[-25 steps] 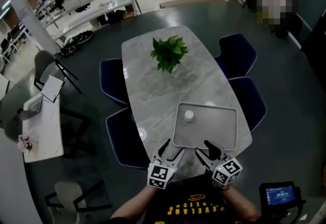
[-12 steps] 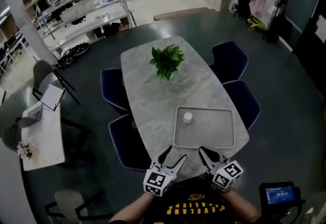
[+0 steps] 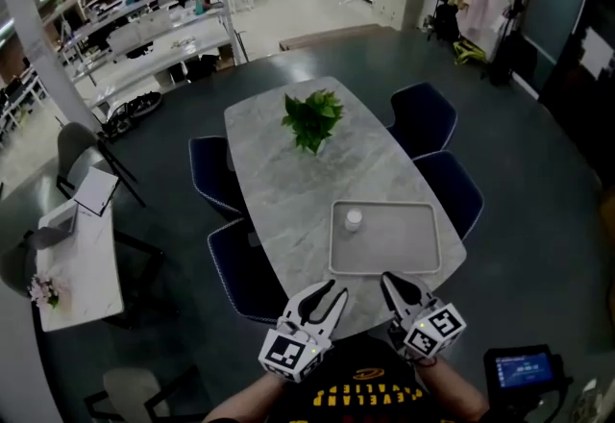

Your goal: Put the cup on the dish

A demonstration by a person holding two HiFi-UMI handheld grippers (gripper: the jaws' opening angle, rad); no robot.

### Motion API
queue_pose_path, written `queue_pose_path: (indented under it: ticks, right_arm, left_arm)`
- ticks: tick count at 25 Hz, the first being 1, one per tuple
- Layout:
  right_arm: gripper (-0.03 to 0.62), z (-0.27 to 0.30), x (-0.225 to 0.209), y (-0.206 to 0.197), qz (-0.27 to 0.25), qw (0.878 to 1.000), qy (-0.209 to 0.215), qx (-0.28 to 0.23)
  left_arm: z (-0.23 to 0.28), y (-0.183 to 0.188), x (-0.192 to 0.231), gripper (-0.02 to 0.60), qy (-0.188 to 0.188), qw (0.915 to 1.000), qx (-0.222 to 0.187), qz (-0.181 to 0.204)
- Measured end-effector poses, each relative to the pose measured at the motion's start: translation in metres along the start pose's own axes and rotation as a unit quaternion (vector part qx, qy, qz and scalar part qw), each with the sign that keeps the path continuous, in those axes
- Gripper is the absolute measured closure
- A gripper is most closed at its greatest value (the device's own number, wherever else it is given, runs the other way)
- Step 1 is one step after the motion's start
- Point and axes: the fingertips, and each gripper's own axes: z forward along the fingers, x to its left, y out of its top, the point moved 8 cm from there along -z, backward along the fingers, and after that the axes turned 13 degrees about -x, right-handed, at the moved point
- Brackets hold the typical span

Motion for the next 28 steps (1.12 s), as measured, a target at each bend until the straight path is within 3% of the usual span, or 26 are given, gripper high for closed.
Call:
queue_pose_path:
  ticks: [4, 9, 16, 28]
  right_arm:
    - [0.588, -0.005, 0.021, -0.001, -0.004, 1.0, -0.002, 0.01]
    - [0.588, -0.014, 0.04, -0.002, -0.007, 1.0, -0.002, 0.015]
    - [0.588, -0.03, 0.053, 0.002, -0.025, 1.0, -0.002, 0.0]
    - [0.587, -0.077, 0.032, 0.018, -0.048, 0.999, 0.007, 0.004]
  left_arm:
    - [-0.014, 0.0, -0.005, 0.517, -0.011, 0.9999, -0.002, -0.01]
    - [-0.024, -0.005, -0.012, 0.529, -0.02, 0.9993, 0.001, -0.033]
    - [-0.016, -0.009, -0.034, 0.529, -0.028, 0.999, 0.006, -0.033]
    - [0.004, -0.019, -0.089, 0.529, -0.012, 0.9994, 0.028, -0.017]
